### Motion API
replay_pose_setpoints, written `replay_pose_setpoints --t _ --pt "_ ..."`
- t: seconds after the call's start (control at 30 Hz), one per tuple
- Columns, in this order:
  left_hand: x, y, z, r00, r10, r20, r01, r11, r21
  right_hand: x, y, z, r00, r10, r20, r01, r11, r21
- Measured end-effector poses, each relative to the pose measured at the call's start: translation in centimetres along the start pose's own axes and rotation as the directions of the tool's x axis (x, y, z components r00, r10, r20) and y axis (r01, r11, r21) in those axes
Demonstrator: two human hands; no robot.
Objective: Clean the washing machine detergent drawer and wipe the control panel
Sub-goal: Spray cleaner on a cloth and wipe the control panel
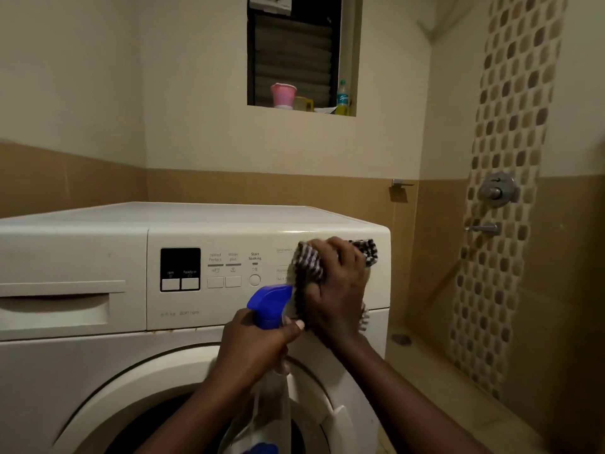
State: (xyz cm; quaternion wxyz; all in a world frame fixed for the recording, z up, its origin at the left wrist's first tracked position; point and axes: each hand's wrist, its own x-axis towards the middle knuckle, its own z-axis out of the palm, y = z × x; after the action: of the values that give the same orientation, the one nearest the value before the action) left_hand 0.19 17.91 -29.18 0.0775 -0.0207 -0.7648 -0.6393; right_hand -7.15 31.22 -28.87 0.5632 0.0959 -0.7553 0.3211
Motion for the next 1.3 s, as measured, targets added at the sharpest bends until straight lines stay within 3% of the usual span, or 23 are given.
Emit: replay_pose_setpoints --t 0.07,0.1,0.23,0.33,0.43,0.57,0.73,0.87,1.0,1.07,1.13,1.2,1.23,1.3 --pt "0.0 0.0 -0.2 1.0 0.012 -0.008 -0.012 1.0 -0.006 0.3 -1.5 0.7 0.976 0.199 -0.091 -0.189 0.976 0.104" --pt "0.1 0.0 -0.3 1.0 0.022 -0.009 -0.022 1.0 -0.007 -0.3 -1.6 1.0 0.975 0.191 -0.111 -0.181 0.979 0.091" --pt "0.1 -0.2 -0.9 0.999 0.036 0.007 -0.035 0.999 -0.035 -4.4 1.9 1.0 0.995 -0.101 0.001 0.1 0.992 -0.077" --pt "0.0 -0.2 -1.2 0.999 0.033 0.021 -0.032 0.999 -0.04 -3.8 2.8 0.7 0.99 -0.138 0.03 0.141 0.985 -0.104" --pt "0.1 -0.2 -1.3 0.999 0.021 0.028 -0.02 0.999 -0.03 -0.6 -0.5 0.4 0.998 0.059 -0.009 -0.06 0.994 -0.088" --pt "0.3 0.0 -1.1 0.999 0.028 0.018 -0.027 0.999 -0.044 3.1 -1.8 0.0 0.915 0.382 -0.132 -0.38 0.924 0.038" --pt "0.7 1.6 0.1 0.995 0.066 0.068 -0.064 0.998 -0.024 0.4 2.2 -1.5 0.842 0.494 -0.217 -0.466 0.868 0.17" --pt "1.3 2.9 1.5 0.994 0.1 0.049 -0.098 0.994 -0.042 -0.2 4.3 -2.9 0.835 0.525 -0.164 -0.489 0.845 0.216" --pt "1.0 2.1 2.1 0.993 0.087 0.083 -0.089 0.996 0.019 -0.4 2.5 -3.4 0.951 0.297 -0.091 -0.272 0.937 0.219" --pt "1.0 1.1 1.8 0.997 0.042 0.07 -0.045 0.998 0.044 -0.8 0.5 -2.8 0.994 0.105 0.032 -0.109 0.964 0.242" --pt "1.1 0.2 1.1 1.0 -0.005 0.027 0.004 0.999 0.035 -0.6 -0.7 -1.9 0.977 -0.123 0.173 0.095 0.982 0.162" --pt "1.2 -0.6 0.3 0.999 -0.047 0.003 0.047 0.999 0.013 -0.1 -0.3 -0.8 0.917 -0.328 0.226 0.347 0.937 -0.047" --pt "1.1 -0.8 0.0 0.998 -0.058 0.009 0.058 0.998 0.01 0.0 0.2 -0.4 0.898 -0.375 0.228 0.407 0.906 -0.114" --pt "1.1 -1.1 -0.4 0.999 -0.045 0.016 0.045 0.999 0.017 -0.7 0.8 -0.1 0.925 -0.338 0.174 0.364 0.92 -0.145"
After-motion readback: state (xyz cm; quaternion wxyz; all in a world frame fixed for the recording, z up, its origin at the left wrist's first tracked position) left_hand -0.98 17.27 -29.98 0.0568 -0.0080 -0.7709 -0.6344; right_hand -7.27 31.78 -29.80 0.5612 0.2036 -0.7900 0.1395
